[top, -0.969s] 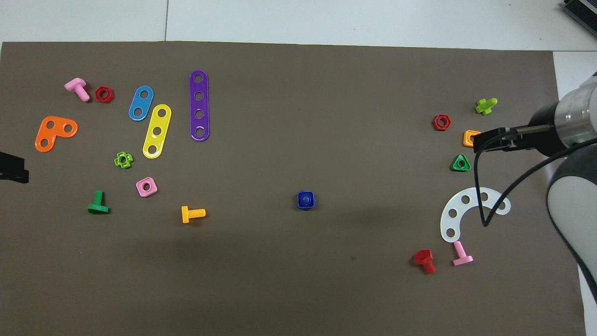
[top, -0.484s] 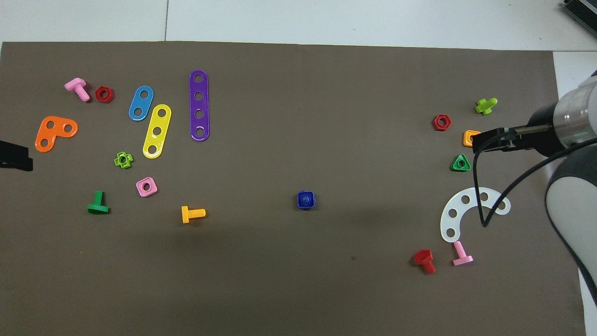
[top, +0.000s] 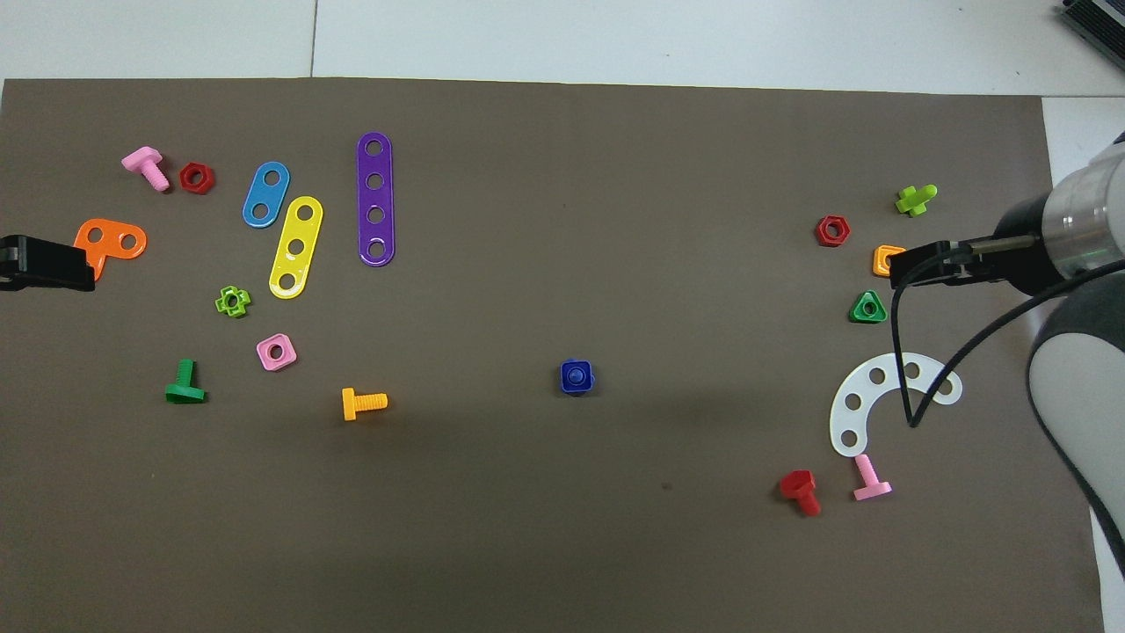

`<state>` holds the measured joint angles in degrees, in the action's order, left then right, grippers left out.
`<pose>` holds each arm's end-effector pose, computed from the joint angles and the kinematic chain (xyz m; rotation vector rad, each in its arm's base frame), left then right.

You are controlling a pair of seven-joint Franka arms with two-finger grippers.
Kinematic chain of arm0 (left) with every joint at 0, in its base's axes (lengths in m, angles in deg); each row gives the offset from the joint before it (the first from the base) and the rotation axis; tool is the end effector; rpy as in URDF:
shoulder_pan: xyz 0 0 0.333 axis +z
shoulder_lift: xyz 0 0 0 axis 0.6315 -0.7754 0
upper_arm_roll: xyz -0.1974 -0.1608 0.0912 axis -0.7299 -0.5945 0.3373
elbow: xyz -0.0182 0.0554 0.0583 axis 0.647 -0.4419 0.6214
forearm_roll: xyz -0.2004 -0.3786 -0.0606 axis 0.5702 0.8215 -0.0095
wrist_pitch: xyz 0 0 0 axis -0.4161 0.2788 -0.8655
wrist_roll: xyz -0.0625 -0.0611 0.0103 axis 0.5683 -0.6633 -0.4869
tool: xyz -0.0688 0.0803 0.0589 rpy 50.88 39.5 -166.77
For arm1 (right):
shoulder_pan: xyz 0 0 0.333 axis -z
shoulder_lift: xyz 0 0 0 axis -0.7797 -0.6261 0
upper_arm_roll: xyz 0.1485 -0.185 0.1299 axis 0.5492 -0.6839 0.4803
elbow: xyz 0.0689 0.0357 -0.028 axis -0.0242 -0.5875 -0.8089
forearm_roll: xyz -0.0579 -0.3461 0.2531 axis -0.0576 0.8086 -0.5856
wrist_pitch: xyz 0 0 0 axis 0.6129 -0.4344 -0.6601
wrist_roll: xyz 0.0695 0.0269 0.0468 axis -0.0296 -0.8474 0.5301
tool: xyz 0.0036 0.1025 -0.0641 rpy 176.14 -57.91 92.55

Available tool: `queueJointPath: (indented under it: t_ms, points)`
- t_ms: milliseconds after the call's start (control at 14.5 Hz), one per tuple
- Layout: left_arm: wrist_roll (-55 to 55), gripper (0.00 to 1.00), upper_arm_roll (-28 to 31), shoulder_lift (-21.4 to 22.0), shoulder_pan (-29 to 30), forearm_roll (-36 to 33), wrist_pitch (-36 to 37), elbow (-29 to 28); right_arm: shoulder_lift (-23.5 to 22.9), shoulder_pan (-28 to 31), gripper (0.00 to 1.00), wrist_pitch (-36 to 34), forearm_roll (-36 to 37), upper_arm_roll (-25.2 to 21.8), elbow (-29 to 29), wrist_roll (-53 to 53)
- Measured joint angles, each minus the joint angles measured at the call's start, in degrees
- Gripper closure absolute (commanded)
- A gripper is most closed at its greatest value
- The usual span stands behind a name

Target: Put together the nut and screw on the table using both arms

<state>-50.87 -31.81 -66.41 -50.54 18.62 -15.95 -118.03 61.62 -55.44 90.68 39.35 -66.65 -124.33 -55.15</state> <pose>0.5844 -0.0107 0.5808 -3.1030 -0.0446 -0.1128 0.6026 0.0504 0.5405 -3.1379 -0.0877 -0.0830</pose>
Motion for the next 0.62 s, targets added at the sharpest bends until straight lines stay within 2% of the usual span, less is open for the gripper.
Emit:
queueJointPath:
  t_ms: [138, 277, 623]
  points:
    - [0.11, 0.00, -5.78, -0.15, 5.15, 0.61, -0.70, -0.02, 0.00, -0.01, 0.00, -0.02, 0.00, 0.12, 0.00, 0.00]
    - [0.30, 0.00, -9.18, -0.33, 7.84, 0.73, -0.96, -0.29, 0.00, -0.01, 0.00, -0.04, 0.00, 0.14, 0.00, 0.00]
    - [0.30, 0.00, -9.77, -0.38, 8.11, 0.86, -0.96, -0.77, 0.00, -0.01, 0.00, -0.06, 0.00, 0.14, -0.01, 0.00]
